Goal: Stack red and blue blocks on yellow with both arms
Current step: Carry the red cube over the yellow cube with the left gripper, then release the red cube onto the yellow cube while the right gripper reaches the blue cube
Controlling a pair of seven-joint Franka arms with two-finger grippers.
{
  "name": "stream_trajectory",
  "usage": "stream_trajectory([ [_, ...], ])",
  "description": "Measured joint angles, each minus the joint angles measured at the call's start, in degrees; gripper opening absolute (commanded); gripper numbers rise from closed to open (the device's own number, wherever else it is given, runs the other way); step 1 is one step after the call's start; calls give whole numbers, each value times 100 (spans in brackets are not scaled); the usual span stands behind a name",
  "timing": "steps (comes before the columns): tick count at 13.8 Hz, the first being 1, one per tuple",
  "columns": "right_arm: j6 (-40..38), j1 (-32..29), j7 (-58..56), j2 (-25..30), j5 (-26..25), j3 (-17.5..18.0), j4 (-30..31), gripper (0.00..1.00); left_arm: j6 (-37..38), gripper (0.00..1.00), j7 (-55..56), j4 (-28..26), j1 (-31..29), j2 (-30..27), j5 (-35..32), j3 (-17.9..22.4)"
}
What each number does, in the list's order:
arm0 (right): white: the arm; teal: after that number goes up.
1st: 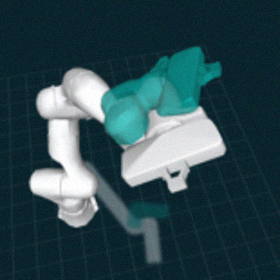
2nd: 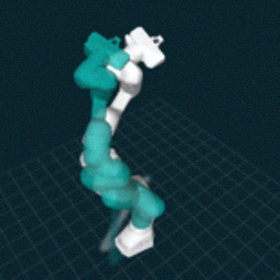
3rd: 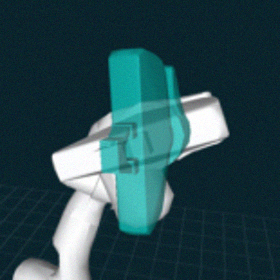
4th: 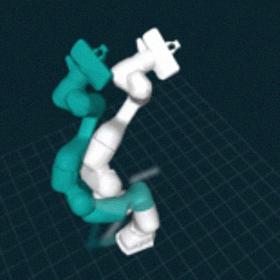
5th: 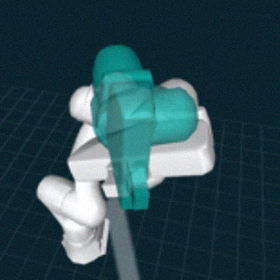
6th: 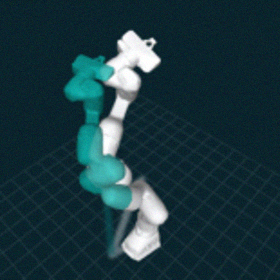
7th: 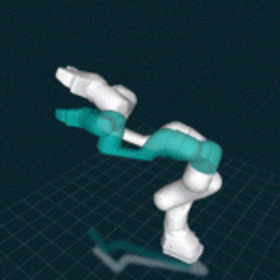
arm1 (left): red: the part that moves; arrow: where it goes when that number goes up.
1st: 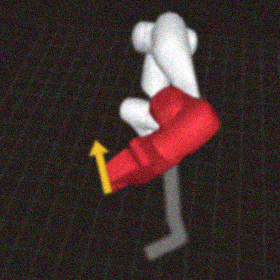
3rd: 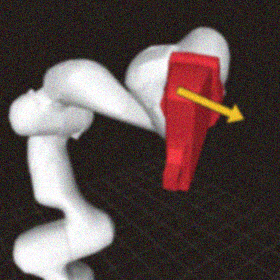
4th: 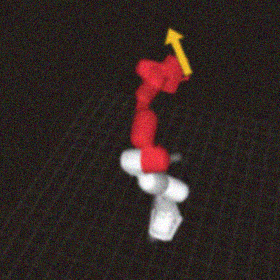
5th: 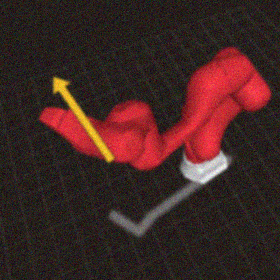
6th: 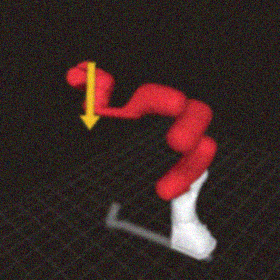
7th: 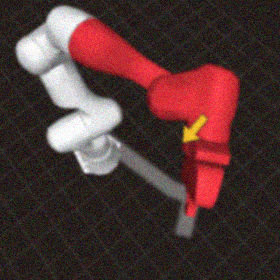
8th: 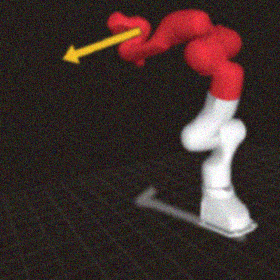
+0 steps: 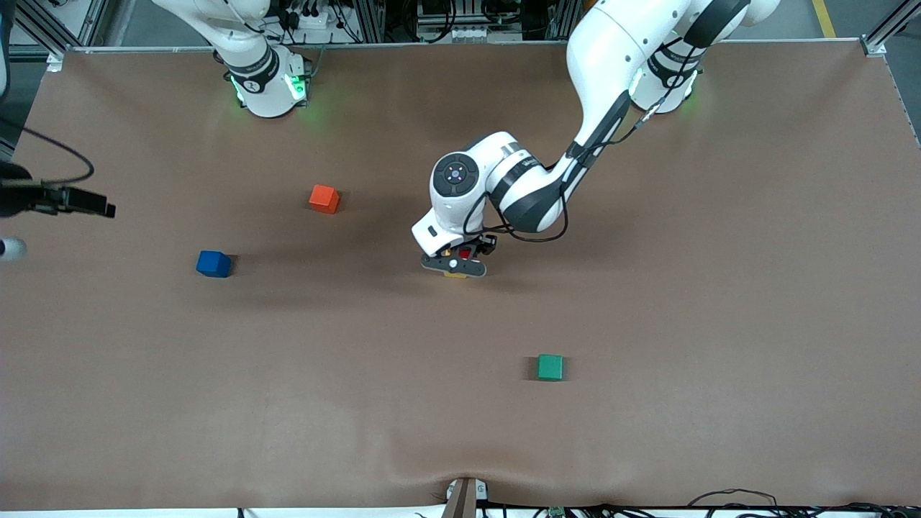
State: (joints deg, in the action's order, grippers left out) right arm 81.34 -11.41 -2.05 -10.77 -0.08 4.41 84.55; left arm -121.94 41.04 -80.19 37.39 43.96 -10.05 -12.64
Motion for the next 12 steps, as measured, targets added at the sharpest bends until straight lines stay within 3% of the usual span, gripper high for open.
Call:
stream_trajectory([
  [11, 176, -43, 12, -27, 12, 13, -112, 100, -152, 0, 328, 29, 219, 95, -1, 92],
  [12, 223, -43, 12, -28, 14, 21, -112, 100, -153, 18, 328, 30, 220, 95, -1, 93],
])
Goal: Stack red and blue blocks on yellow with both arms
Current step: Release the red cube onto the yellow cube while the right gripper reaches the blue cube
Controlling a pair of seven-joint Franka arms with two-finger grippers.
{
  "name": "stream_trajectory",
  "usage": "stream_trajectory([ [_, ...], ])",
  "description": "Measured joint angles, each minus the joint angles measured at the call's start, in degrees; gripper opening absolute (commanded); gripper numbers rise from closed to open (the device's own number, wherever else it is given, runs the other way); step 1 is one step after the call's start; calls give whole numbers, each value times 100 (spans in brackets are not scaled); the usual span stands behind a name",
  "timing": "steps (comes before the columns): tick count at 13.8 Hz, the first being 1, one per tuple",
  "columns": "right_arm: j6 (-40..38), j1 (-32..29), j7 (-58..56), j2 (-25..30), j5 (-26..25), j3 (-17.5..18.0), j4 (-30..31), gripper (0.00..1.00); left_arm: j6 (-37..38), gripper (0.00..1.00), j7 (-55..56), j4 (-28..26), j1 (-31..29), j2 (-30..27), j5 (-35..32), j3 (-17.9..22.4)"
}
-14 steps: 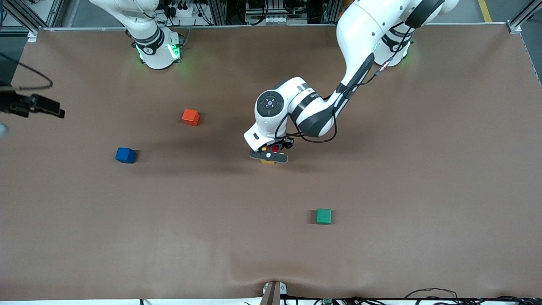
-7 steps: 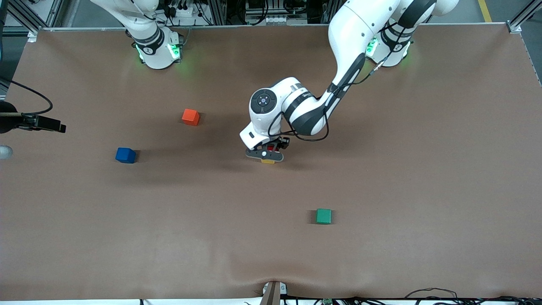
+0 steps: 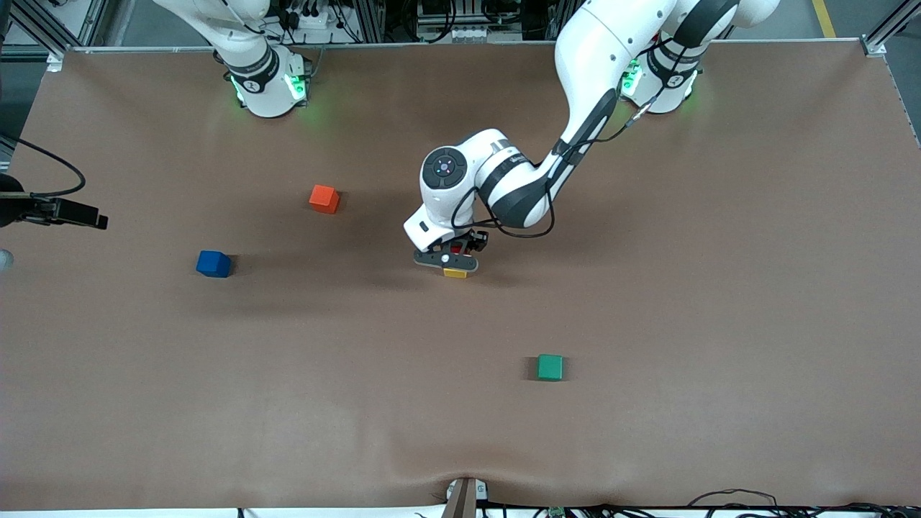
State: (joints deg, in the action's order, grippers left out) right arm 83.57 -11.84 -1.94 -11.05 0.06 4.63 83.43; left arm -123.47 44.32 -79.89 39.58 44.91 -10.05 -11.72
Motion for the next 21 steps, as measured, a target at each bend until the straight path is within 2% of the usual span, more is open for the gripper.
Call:
stream_trajectory([
  [1, 5, 0, 0, -2, 3, 4, 3, 100, 0, 99, 4, 0, 0, 0, 0, 4],
  [7, 216, -154, 26, -279, 3, -16, 135, 100, -6, 100, 39, 14, 1, 42, 0, 62],
  [11, 1028, -403, 25, -569, 4, -23, 794, 100, 626, 100, 51, 192, -10, -115, 0, 73],
  [16, 1881, -398, 24, -611, 15, 49, 1683, 100, 1459, 100, 102, 334, -90, -945, 96, 80],
  [21, 3544, -300, 14, -618, 15, 90, 3002, 100, 2301, 100, 74, 354, -714, -1860, 123, 100],
])
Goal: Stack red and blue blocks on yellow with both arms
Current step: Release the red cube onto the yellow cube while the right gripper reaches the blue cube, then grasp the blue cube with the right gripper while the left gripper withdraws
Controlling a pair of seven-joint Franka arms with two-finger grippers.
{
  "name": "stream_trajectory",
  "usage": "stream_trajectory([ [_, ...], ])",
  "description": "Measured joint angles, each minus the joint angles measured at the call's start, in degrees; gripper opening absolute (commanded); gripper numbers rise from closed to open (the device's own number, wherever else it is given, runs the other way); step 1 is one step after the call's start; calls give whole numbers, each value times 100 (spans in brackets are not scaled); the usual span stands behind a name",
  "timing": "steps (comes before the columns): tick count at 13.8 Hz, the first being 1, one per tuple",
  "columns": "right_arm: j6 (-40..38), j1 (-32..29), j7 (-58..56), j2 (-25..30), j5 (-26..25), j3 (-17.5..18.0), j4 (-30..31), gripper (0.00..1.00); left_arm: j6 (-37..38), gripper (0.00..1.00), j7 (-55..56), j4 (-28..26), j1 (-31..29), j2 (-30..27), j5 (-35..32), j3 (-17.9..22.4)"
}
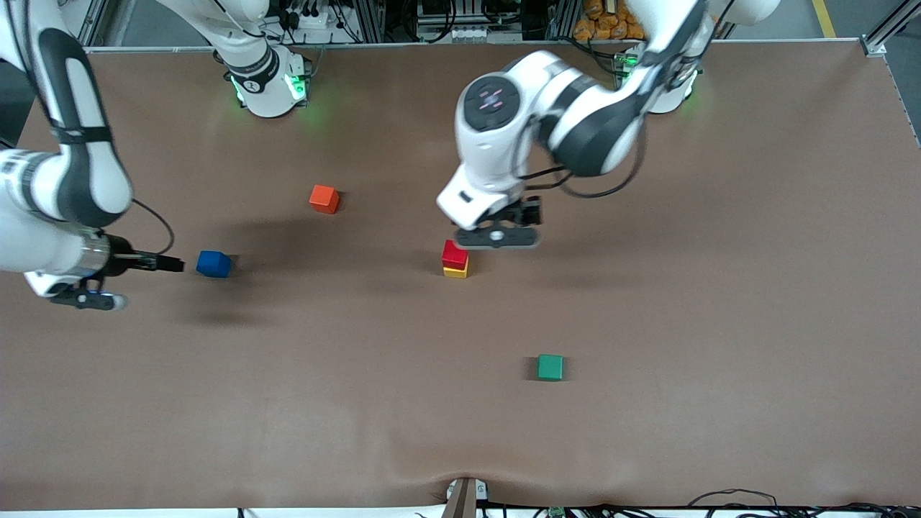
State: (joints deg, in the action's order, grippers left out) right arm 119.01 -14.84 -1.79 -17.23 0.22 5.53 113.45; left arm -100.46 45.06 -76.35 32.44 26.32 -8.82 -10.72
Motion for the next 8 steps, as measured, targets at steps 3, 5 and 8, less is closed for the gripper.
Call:
stream_trajectory([
  [3, 455, 63, 0, -5, 0, 4, 497, 100, 705, 100, -522, 3, -529, -685, -1, 27],
  [5, 644, 69, -14, -15, 0, 3, 628, 100, 1097, 100, -1235, -2, -975, -1063, 3, 41],
  [8, 1053, 65, -195, -90, -1, -10, 848, 100, 1645, 100, -1941, -14, -1616, -1483, 6, 57],
])
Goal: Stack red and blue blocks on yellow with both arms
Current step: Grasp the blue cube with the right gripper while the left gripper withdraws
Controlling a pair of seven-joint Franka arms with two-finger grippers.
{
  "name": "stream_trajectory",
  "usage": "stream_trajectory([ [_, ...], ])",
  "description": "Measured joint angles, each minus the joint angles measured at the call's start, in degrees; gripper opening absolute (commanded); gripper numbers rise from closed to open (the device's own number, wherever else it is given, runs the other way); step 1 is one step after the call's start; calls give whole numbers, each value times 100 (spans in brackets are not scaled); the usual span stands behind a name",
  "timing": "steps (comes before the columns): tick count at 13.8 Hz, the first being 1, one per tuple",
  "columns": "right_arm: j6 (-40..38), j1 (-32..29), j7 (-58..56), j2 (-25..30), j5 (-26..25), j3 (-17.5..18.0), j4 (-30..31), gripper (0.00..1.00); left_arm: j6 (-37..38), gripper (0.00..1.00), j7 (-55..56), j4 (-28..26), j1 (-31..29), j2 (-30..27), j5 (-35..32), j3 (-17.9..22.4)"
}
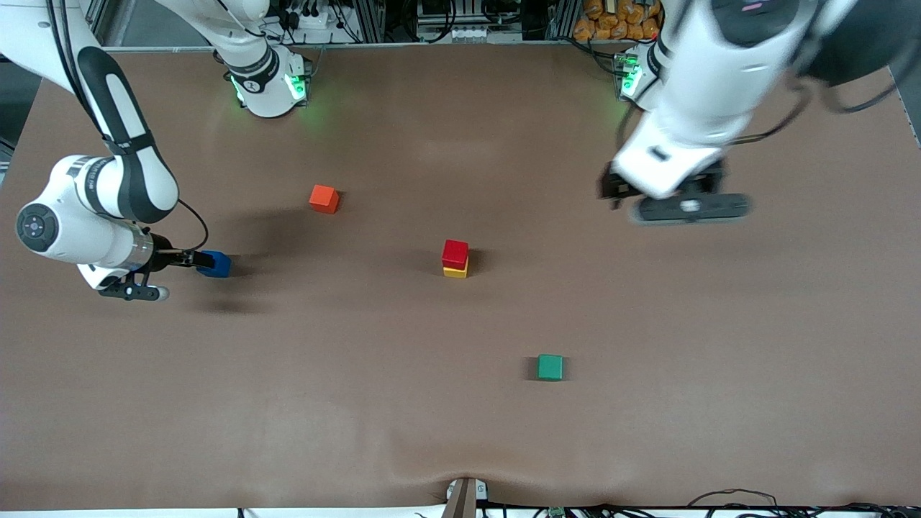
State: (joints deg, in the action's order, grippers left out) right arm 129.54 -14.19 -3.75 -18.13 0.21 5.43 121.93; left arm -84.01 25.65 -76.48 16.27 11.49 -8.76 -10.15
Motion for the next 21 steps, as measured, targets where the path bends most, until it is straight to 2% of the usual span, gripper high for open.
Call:
stream_trajectory([
  [3, 269, 3, -61, -87, 0, -3, 199, 100, 219, 100, -330, -31, -402, -290, 10, -3],
  [6, 471, 8, -82, -112, 0, 0, 310, 100, 244, 100, -1104, -162, -847, -508, 67, -2],
  [10, 745, 8, -126, -120, -2, 1, 490, 98, 237, 100, -1468, -412, -1513, -746, 536, 0],
  [13, 966, 8, -138, -125, -4, 0, 657, 71, 178, 100, -1472, -536, -1552, -842, 546, -15],
  [15, 975, 9, -203, -125, -5, 1, 663, 57, 57, 100, -1472, -641, -1552, -903, 546, -22],
  [16, 975, 8, -280, -125, -5, -1, 663, 45, -26, 100, -1472, -717, -1552, -948, 546, -22],
  [18, 975, 6, -437, -123, -5, -5, 663, 14, -251, 100, -1472, -944, -1553, -1085, 546, -22],
  [21, 968, -2, -471, -122, -5, -9, 661, 10, -522, 100, -1472, -1296, -1552, -1303, 546, -46],
])
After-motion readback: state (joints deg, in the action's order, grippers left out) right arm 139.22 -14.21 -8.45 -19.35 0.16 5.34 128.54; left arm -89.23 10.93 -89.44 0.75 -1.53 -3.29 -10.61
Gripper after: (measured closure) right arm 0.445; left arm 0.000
